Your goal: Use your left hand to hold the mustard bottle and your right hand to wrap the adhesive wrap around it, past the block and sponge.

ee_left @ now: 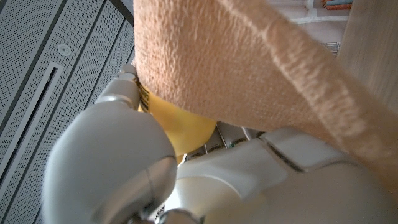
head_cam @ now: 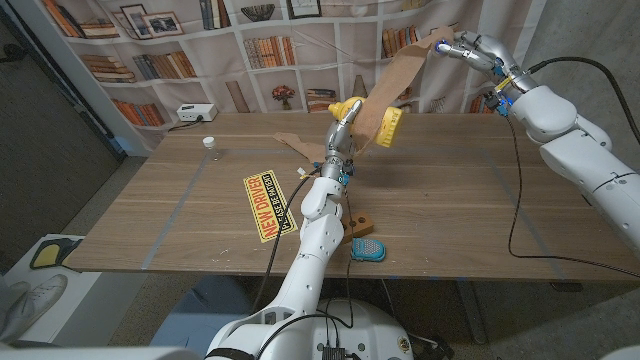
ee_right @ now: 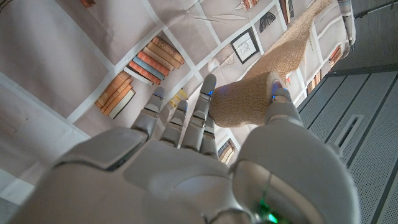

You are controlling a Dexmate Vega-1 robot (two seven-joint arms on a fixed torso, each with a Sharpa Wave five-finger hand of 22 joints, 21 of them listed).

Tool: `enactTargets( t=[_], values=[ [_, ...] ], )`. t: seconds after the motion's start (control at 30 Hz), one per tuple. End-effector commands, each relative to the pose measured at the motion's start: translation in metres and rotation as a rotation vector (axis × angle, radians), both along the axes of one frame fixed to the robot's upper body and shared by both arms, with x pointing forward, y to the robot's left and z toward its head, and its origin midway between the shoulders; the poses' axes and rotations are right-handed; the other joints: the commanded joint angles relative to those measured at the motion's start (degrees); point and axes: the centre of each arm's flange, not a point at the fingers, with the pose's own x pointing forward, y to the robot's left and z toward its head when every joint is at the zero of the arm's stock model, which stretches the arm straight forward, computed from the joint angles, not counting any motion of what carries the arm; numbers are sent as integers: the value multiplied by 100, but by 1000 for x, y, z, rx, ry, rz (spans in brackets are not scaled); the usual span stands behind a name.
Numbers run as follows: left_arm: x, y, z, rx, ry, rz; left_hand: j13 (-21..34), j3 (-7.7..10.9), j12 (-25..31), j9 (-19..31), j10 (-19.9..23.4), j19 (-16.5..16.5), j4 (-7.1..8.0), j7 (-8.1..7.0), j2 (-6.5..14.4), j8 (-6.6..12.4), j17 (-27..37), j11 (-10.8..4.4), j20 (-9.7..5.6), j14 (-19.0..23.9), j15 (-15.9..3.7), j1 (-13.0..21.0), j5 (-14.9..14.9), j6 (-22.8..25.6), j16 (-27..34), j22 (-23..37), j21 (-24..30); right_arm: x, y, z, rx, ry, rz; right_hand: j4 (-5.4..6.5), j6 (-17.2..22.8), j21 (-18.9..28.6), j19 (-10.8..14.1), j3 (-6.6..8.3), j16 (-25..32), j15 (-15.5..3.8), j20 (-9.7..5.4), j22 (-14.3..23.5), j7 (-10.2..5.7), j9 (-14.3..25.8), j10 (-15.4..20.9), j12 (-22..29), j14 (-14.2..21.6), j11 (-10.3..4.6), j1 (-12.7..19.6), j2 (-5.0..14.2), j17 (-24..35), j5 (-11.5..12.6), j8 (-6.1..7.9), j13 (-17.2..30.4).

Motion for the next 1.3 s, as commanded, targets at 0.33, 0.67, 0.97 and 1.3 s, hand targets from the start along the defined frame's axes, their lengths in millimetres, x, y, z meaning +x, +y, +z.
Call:
enactTargets(
  t=[0.33, 0.67, 0.97, 1.3],
  values=[
    [-10, 8, 11, -39, -32, -32, -5, 49, 48, -2, 18, 0, -14, 1, 1399, 58, -2, -11, -19, 16, 4, 1339, 50, -10, -21, 19, -15, 28, -14, -27, 33, 85, -97, 40, 634, 6, 51, 21, -6, -256, -15, 14, -569, 21, 73, -28, 52, -14, -2, 61, 19, 16, 43, 10],
    [-18, 14, 21, -75, -65, -64, 9, 56, 54, -3, -12, -7, -14, 0, 1401, 74, 7, -17, -18, 29, 5, 1336, 50, -37, -16, 20, -20, 40, -14, -44, 27, 147, -116, 30, 630, 1, 40, 26, -12, -273, -18, 14, -573, 25, 73, -35, 47, -30, 0, 62, 19, 18, 39, 15],
    [-22, 19, 27, -100, -78, -82, -13, 62, 51, -20, -10, 2, -14, 6, 1401, 86, 15, -11, -19, 23, 12, 1335, 49, -42, -21, 21, -20, 47, -8, -63, 15, 198, -119, 27, 624, -3, 31, 28, -20, -259, -14, 14, -568, 22, 68, -43, 37, -39, -3, 62, 19, 17, 30, 16],
    [-23, 28, 34, -143, -82, -107, -21, 68, 60, -27, -7, 1, -16, 2, 1399, 106, 2, -15, -14, 23, 6, 1333, 48, -56, -36, 23, -19, 50, -4, -86, 14, 256, -125, 23, 615, -5, 20, 34, -27, -263, -9, 14, -573, 23, 69, -44, 28, -25, -3, 70, 20, 20, 21, 25]
  ],
)
